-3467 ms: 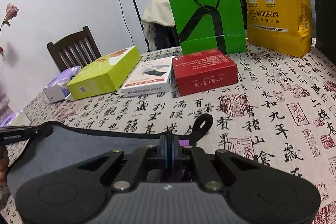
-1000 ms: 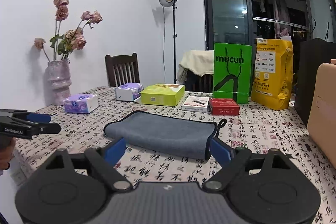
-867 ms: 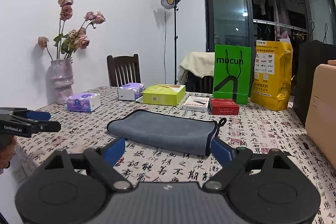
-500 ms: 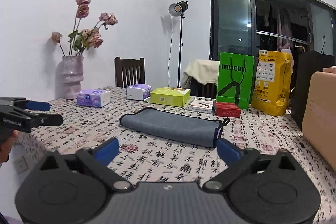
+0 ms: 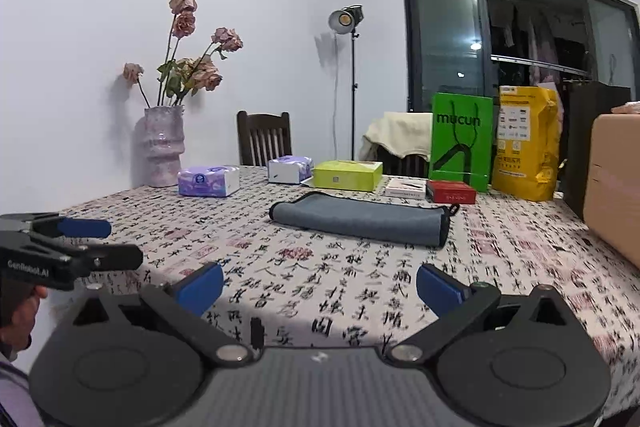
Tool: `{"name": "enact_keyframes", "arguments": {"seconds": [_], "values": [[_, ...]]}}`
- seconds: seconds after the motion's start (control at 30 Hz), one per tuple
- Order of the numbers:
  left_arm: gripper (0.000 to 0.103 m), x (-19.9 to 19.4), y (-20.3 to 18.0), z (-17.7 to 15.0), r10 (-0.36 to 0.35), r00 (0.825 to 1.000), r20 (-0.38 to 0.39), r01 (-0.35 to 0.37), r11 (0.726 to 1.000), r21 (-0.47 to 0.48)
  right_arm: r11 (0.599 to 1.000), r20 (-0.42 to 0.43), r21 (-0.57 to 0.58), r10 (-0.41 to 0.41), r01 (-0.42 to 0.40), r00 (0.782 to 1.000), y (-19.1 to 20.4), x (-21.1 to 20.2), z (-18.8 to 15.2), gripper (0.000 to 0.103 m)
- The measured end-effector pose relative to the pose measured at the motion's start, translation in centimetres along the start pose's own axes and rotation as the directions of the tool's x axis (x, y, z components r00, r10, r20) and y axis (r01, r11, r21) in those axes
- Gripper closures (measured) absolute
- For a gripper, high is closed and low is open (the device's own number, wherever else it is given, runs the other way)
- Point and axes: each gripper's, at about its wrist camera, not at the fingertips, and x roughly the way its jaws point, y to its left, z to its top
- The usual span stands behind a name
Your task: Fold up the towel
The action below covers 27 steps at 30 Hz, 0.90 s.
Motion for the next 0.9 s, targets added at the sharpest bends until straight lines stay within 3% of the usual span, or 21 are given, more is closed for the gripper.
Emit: {"name": "enact_keyframes", "arguments": {"seconds": [0.23, 0.47, 0.9], "values": [[0.0, -2.0, -0.1, -0.8, -0.008, 1.0, 0.013, 0.009, 1.0, -0.029, 0.999, 0.016, 0.01, -0.047, 0.046, 0.999, 1.2, -2.4, -1.2, 0.0], [0.0, -3.9, -0.8, -1.8, 0.007, 0.999, 0.04, -0.007, 1.0, -0.011, 0.999, -0.037, 0.048, -0.017, 0.019, 0.999, 1.3, -4.2, -2.9, 0.0], [0.0, -5.2, -0.9, -1.9, -0.012, 0.997, 0.073, 0.011, 1.0, 0.01, 0.999, 0.019, 0.03, 0.018, -0.018, 1.0, 2.3, -5.4, -3.2, 0.0]]}}
